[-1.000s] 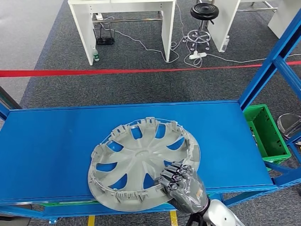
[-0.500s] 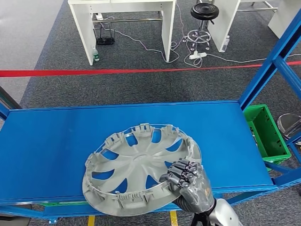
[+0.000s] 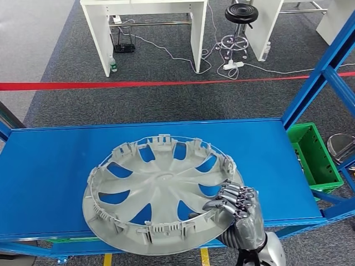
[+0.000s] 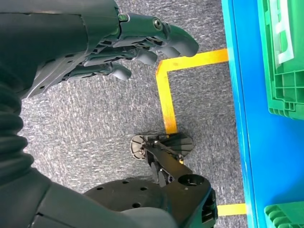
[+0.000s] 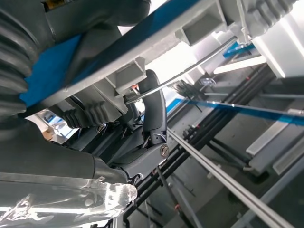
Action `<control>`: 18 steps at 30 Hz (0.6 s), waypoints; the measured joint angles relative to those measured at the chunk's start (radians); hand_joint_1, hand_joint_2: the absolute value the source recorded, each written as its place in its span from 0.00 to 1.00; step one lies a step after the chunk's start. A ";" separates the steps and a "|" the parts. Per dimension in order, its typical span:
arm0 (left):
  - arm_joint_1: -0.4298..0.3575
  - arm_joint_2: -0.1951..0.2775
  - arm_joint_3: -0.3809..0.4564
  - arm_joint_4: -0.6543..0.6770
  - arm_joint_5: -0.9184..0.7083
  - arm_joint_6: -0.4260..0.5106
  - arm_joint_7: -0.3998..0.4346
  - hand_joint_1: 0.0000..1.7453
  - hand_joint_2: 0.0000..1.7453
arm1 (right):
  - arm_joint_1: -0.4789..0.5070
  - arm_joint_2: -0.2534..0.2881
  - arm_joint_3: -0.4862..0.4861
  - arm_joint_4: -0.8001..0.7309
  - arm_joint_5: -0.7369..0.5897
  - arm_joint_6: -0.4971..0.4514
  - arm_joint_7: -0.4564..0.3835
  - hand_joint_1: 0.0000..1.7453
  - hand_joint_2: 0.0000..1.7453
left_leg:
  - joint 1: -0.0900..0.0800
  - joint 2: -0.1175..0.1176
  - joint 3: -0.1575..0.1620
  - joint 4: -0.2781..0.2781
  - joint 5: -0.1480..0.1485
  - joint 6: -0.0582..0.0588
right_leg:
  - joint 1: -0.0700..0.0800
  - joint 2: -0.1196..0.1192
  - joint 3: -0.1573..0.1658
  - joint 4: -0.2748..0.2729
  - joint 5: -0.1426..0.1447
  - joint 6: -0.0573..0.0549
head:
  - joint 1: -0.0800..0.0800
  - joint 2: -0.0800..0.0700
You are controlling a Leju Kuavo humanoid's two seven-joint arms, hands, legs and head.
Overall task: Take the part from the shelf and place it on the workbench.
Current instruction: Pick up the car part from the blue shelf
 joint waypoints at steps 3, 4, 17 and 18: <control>0.000 0.000 0.000 0.000 0.000 0.001 0.000 0.00 1.00 | 0.005 0.004 -0.012 -0.012 -0.012 0.000 -0.012 1.00 1.00 | 0.000 0.000 0.000 0.000 0.000 0.000 | 0.000 0.000 0.000 0.000 0.000 0.000 | 0.000 0.000; 0.000 0.000 0.000 0.000 0.000 0.002 0.000 0.00 1.00 | 0.007 0.005 -0.015 -0.014 -0.013 0.000 -0.014 1.00 1.00 | 0.000 0.000 0.000 0.000 0.000 0.000 | 0.000 0.000 0.000 0.000 0.000 0.000 | 0.000 0.000; 0.000 0.000 0.000 0.000 -0.015 0.004 -0.020 0.00 1.00 | 0.014 0.008 -0.028 -0.029 -0.030 0.000 -0.010 1.00 1.00 | 0.000 0.000 0.000 0.000 0.000 0.000 | 0.000 0.000 0.000 0.000 0.000 0.000 | 0.000 0.000; 0.000 0.000 0.000 0.000 -0.013 0.006 -0.019 0.00 1.00 | 0.014 0.008 -0.027 -0.029 -0.033 0.000 -0.007 1.00 1.00 | 0.000 0.000 0.000 0.000 0.000 0.000 | 0.000 0.000 0.000 0.000 0.000 0.000 | 0.000 0.000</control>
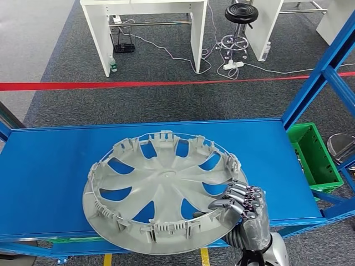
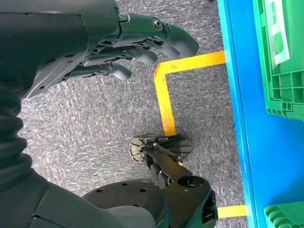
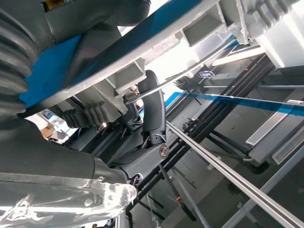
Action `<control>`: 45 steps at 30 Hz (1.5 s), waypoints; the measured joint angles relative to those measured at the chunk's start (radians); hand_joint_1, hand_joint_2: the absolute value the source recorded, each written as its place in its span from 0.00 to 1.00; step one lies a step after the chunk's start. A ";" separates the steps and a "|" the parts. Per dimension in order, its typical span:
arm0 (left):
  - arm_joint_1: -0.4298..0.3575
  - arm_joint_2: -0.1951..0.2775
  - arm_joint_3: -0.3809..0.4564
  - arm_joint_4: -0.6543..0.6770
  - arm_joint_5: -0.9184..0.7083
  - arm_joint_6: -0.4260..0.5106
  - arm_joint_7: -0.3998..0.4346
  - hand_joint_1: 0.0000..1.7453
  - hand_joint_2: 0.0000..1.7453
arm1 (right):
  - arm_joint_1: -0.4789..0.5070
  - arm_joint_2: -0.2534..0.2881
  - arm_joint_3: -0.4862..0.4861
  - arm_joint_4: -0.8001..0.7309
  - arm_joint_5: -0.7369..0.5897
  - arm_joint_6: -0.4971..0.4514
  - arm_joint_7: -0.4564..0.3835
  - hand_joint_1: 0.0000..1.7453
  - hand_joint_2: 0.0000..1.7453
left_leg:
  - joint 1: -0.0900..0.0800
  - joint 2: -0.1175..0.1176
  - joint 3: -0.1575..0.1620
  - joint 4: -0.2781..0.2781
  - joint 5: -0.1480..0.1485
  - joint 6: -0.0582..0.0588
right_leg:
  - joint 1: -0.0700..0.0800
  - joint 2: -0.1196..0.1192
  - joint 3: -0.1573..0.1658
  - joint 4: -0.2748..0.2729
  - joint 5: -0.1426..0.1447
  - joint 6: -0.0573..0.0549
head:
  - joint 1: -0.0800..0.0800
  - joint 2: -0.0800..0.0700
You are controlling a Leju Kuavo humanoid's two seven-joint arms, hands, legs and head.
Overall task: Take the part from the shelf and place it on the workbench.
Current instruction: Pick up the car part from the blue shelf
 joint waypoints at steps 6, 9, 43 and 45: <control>0.000 0.000 0.000 0.000 0.006 0.018 0.009 0.00 1.00 | -0.005 0.000 0.026 0.000 -0.041 0.000 0.032 1.00 1.00 | -0.001 0.000 0.000 0.000 -0.001 0.000 | -0.001 0.000 0.000 0.000 0.000 0.000 | 0.000 0.000; 0.000 0.000 0.000 0.000 0.008 0.029 0.010 0.00 1.00 | -0.008 -0.002 0.037 0.000 -0.059 0.002 0.041 1.00 1.00 | -0.002 0.000 0.000 0.000 -0.002 0.001 | -0.003 0.000 0.000 0.000 0.000 0.001 | 0.000 0.000; 0.000 0.000 0.000 0.002 0.011 0.052 0.008 0.00 1.00 | -0.006 -0.028 0.048 -0.019 -0.084 0.006 0.052 1.00 1.00 | 0.006 0.011 -0.050 0.264 -0.184 -0.023 | -0.016 0.015 -0.145 0.050 0.104 -0.018 | 0.008 0.000; -0.001 0.000 0.000 0.002 0.010 0.048 0.007 0.00 1.00 | -0.004 -0.029 0.048 -0.020 -0.081 0.004 0.052 1.00 1.00 | 0.003 -0.003 0.038 0.133 -0.134 -0.009 | -0.014 0.028 -0.160 0.050 0.119 -0.014 | 0.008 0.000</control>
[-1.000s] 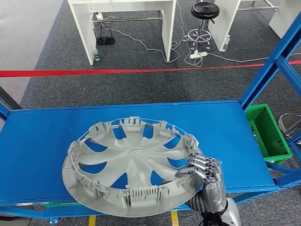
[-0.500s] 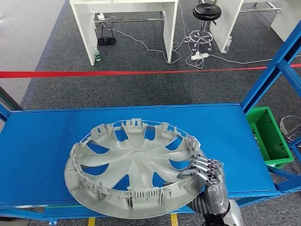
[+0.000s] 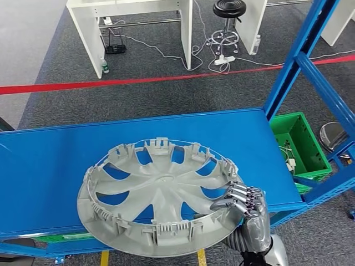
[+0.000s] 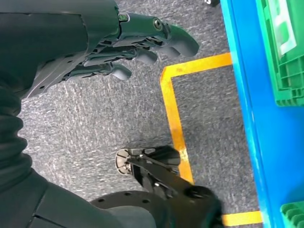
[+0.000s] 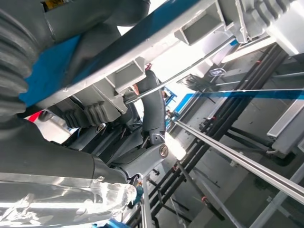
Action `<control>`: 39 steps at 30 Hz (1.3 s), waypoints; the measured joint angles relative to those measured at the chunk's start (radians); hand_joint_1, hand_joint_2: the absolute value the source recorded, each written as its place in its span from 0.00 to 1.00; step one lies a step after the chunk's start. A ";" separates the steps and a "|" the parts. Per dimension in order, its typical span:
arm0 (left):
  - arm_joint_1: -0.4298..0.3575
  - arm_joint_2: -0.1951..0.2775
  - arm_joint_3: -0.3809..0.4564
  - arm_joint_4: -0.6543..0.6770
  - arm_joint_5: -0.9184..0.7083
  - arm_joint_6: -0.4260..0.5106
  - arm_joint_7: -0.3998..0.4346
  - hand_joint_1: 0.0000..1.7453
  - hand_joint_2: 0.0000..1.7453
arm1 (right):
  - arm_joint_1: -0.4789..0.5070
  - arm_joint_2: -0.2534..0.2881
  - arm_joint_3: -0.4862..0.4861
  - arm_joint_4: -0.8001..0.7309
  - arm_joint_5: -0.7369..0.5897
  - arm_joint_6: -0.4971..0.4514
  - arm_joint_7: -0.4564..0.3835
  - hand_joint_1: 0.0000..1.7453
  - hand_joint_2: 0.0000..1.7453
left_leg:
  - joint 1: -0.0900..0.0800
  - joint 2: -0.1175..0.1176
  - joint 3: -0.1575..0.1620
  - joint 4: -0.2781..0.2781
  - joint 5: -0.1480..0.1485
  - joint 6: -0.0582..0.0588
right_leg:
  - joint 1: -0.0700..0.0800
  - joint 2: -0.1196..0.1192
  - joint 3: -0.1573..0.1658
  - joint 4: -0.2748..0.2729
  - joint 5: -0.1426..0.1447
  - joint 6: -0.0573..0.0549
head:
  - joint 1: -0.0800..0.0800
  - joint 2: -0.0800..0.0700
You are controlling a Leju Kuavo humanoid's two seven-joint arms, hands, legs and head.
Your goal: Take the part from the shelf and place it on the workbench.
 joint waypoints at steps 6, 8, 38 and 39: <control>-0.004 -0.002 0.000 0.000 -0.013 -0.005 -0.002 0.00 1.00 | 0.011 -0.001 -0.011 -0.010 0.007 -0.004 -0.002 1.00 1.00 | -0.007 -0.011 0.067 -0.145 0.049 0.018 | -0.004 0.021 -0.021 -0.011 0.037 0.033 | -0.001 0.000; -0.006 -0.003 0.000 0.000 -0.021 -0.008 -0.004 0.00 1.00 | 0.015 -0.001 -0.016 -0.014 0.009 -0.004 -0.003 1.00 1.00 | -0.002 0.005 0.050 -0.150 0.069 0.030 | -0.004 -0.001 -0.045 0.042 -0.024 0.044 | 0.004 0.000; -0.015 -0.002 -0.001 0.013 -0.098 0.000 -0.025 0.00 1.00 | 0.107 -0.005 -0.104 -0.066 0.034 -0.007 -0.019 1.00 1.00 | -0.001 -0.016 0.083 -0.172 0.058 0.035 | 0.003 0.033 -0.032 -0.014 0.018 0.046 | 0.005 0.000; -0.015 -0.002 -0.001 0.012 -0.098 0.000 -0.025 0.00 1.00 | 0.108 -0.005 -0.106 -0.066 0.034 -0.007 -0.019 1.00 1.00 | -0.002 -0.002 0.072 -0.172 0.067 0.040 | 0.003 0.005 -0.049 0.036 -0.030 0.050 | 0.007 0.000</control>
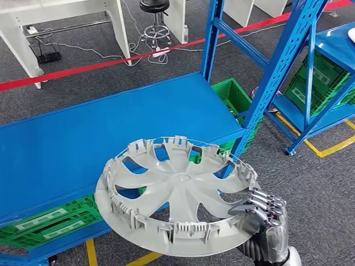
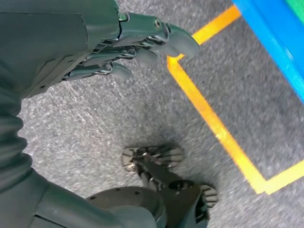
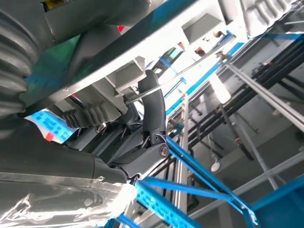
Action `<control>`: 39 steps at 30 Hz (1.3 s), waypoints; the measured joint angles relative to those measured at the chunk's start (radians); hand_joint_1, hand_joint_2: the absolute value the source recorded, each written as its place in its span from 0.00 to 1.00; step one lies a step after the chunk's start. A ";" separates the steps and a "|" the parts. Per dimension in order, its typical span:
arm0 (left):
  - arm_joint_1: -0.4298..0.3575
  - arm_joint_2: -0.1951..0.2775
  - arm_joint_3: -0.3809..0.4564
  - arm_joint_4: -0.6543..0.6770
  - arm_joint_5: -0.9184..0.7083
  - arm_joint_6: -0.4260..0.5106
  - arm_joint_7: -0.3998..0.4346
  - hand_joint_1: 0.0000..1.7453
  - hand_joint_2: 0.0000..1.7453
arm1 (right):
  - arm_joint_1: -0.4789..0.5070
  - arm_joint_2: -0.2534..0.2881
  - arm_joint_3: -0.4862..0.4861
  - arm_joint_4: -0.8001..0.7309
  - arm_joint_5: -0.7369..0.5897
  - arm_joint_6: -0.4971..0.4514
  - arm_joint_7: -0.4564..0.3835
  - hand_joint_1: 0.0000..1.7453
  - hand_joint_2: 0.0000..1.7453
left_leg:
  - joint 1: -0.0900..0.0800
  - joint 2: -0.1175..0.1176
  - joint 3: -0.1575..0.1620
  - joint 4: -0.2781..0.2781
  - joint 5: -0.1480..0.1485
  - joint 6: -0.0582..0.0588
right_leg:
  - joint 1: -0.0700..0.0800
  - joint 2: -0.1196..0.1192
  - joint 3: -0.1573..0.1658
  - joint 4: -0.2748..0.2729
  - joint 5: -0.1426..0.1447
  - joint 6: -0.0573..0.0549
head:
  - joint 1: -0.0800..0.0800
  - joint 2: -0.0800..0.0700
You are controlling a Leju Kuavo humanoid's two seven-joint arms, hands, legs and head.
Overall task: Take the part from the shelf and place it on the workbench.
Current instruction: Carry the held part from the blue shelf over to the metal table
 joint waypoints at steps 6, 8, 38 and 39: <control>0.003 0.001 0.000 -0.001 0.000 -0.001 0.000 0.00 1.00 | 0.005 0.000 -0.003 0.000 0.000 0.000 0.001 1.00 1.00 | -0.007 0.078 -0.069 0.007 0.051 -0.001 | -0.006 -0.045 0.052 0.156 -0.056 0.016 | 0.004 0.000; 0.003 0.001 0.000 -0.002 0.000 -0.001 0.000 0.00 1.00 | 0.005 0.000 -0.003 -0.001 0.001 0.000 0.000 1.00 1.00 | -0.009 0.097 -0.083 0.009 0.066 -0.010 | -0.001 -0.082 0.172 -0.006 -0.049 0.013 | 0.003 0.000; -0.014 0.000 0.000 -0.005 -0.047 -0.001 -0.020 0.00 1.00 | 0.069 0.000 -0.053 -0.041 0.046 -0.001 0.026 1.00 1.00 | -0.017 0.094 -0.092 0.014 0.067 0.005 | -0.005 -0.069 0.150 0.056 -0.057 0.011 | 0.011 0.000; -0.014 0.000 0.000 -0.005 -0.047 -0.001 -0.020 0.00 1.00 | 0.068 0.000 -0.053 -0.043 0.047 -0.001 0.026 1.00 1.00 | -0.019 0.102 -0.100 0.015 0.075 0.000 | -0.002 -0.088 0.210 -0.024 -0.065 0.008 | 0.009 0.000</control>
